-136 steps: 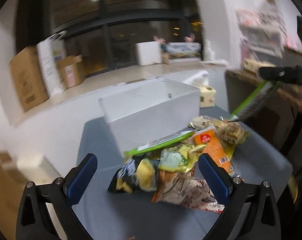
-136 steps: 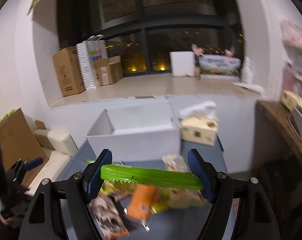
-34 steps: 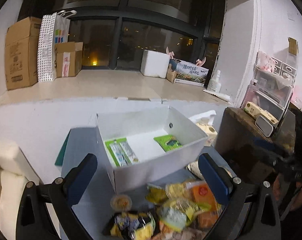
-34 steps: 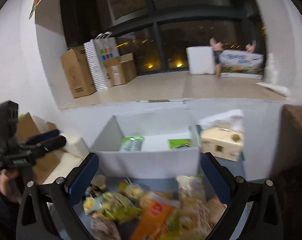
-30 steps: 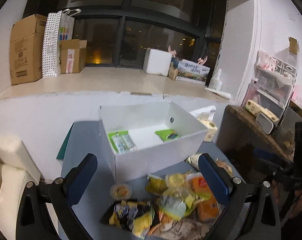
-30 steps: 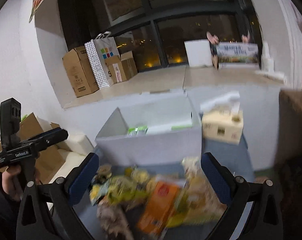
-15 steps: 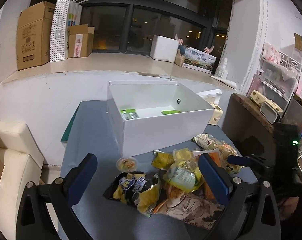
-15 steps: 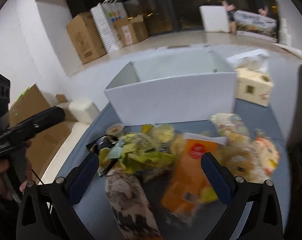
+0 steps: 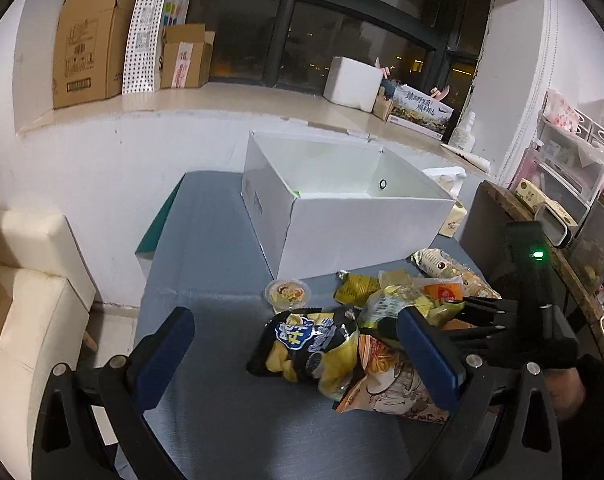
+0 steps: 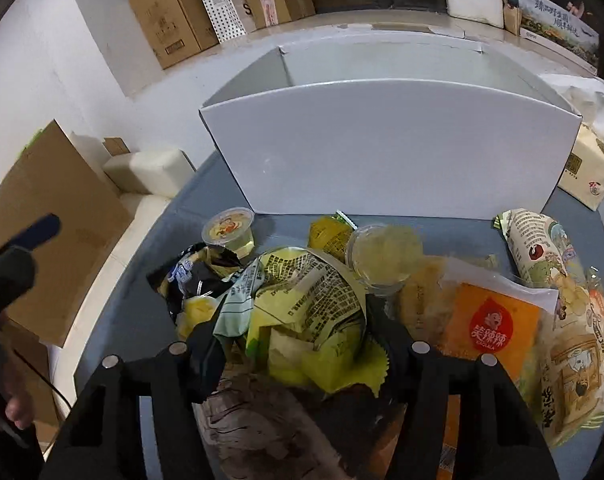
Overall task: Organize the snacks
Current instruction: 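Grasp the yellow chip bag with the right gripper while the left grasps the blue-yellow bag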
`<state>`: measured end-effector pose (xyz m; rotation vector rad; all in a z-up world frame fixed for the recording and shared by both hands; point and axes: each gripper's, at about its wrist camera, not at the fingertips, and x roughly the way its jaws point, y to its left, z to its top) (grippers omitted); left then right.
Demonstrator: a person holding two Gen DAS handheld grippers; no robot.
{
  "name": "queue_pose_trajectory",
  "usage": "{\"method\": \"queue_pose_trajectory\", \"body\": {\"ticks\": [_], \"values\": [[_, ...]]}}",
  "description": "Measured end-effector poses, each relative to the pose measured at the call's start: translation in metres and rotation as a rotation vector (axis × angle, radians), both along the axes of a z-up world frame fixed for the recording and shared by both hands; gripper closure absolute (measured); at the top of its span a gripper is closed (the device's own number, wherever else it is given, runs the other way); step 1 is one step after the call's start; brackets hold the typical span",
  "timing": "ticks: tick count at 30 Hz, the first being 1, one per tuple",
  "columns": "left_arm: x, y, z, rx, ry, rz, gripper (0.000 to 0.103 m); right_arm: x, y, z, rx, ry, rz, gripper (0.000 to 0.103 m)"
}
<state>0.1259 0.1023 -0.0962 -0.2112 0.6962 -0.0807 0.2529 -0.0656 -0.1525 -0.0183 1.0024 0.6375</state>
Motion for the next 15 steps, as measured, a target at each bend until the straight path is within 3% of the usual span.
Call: {"method": "queue_pose_trajectory", "body": {"ticks": [5,15], "values": [[0.008,-0.005,-0.003,0.005,0.012,-0.029,0.000,-0.009,-0.014,0.013,0.012,-0.060,-0.010,0.044],[0.036,-0.024,-0.017,-0.010,0.063,-0.070,0.000,-0.042,-0.085,0.081,0.155,-0.194,-0.136,0.044]]}}
